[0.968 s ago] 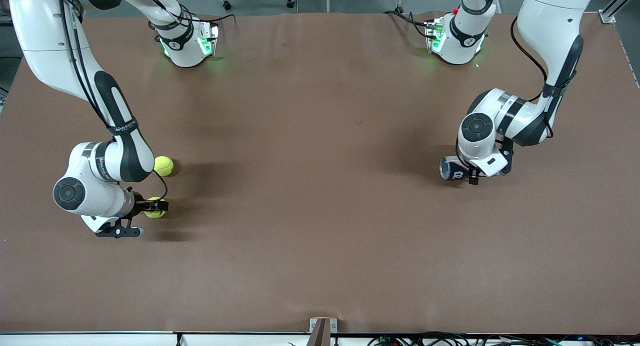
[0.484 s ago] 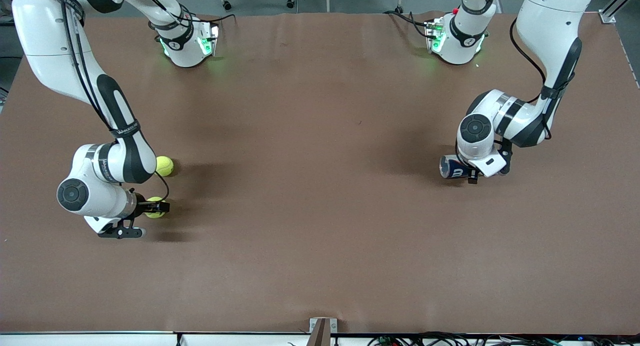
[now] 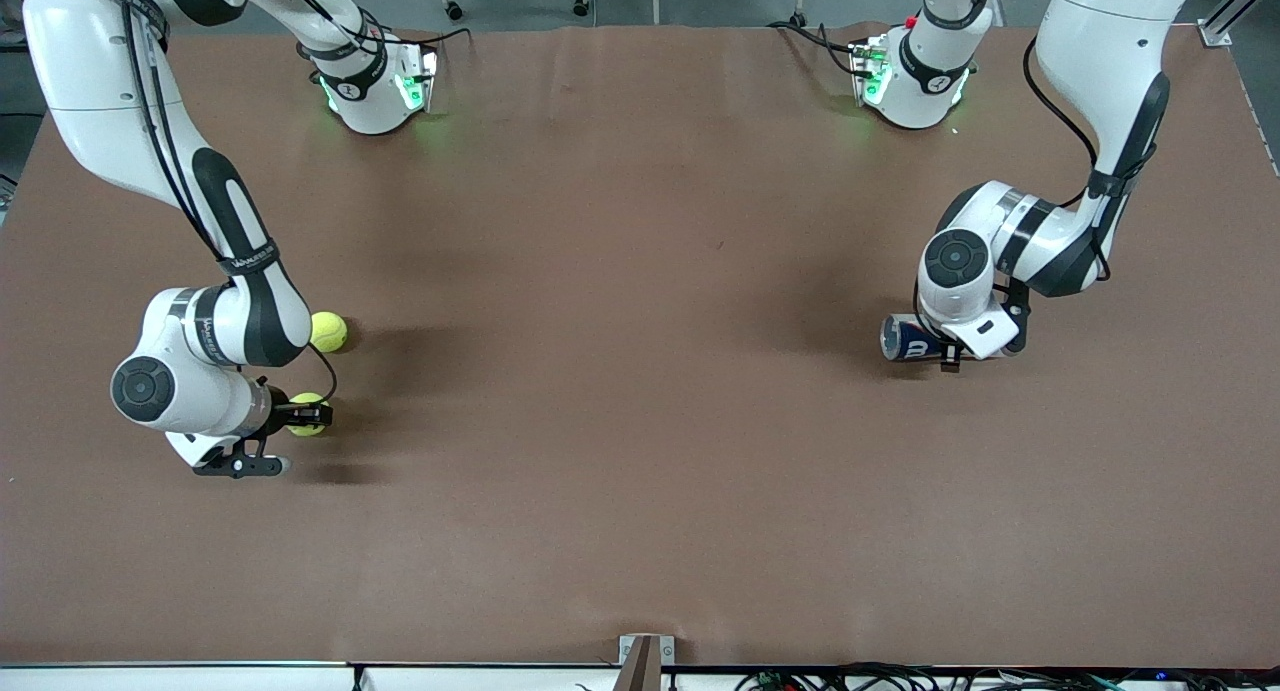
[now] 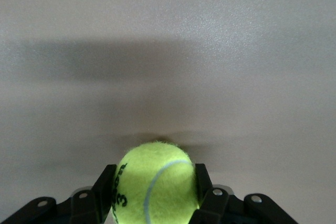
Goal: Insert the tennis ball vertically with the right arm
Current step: 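Grasp the nearer ball with the right gripper while the left gripper grasps the can, then lift the can upright with the left gripper while the right gripper lifts the ball, then lower the ball into the can opening and open the right gripper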
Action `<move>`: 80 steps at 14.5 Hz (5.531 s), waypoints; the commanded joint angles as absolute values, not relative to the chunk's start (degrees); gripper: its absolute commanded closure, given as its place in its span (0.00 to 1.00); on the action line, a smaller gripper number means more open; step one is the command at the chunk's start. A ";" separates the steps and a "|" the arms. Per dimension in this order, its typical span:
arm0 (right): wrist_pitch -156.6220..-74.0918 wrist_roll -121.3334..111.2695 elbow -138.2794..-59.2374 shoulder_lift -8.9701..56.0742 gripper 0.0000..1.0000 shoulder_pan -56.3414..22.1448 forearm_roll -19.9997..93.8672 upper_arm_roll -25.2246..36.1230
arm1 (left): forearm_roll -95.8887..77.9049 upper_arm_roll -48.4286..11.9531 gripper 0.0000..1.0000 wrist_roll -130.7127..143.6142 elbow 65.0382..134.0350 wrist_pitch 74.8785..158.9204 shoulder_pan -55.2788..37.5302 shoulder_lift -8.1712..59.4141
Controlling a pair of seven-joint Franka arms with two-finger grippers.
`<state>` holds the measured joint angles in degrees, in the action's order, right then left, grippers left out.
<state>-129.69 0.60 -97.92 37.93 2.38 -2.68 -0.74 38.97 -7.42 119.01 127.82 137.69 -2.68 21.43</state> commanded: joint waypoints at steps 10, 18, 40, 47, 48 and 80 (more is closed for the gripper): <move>-116.39 0.70 -94.40 31.30 0.56 -2.27 -2.90 -1.58 | 15.15 -21.78 0.31 115.05 112.26 136.85 -3.25 26.44; -101.17 11.84 -93.51 20.93 0.55 -12.29 -0.88 -1.67 | 3.96 -36.72 0.31 114.79 96.26 138.15 -3.51 40.94; -106.96 44.72 -83.60 24.69 0.57 -29.26 11.95 -1.58 | -0.97 -55.63 0.32 109.42 93.87 177.44 0.70 63.45; -106.43 45.35 -79.63 26.19 0.58 -29.27 11.69 -1.49 | -0.53 -55.90 0.32 108.72 91.58 182.99 -2.81 67.15; -106.78 45.44 -79.54 26.19 0.58 -29.35 11.69 -1.49 | -0.53 -55.90 0.32 108.46 91.58 183.08 -3.16 67.50; -95.29 22.97 -82.51 23.48 0.00 -14.36 4.75 -0.97 | 2.20 -55.37 0.29 108.46 91.67 189.58 -6.24 69.61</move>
<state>-98.31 29.95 -79.59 26.60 -20.16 5.33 0.08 1.12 -54.96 109.06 92.84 188.73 -5.80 68.72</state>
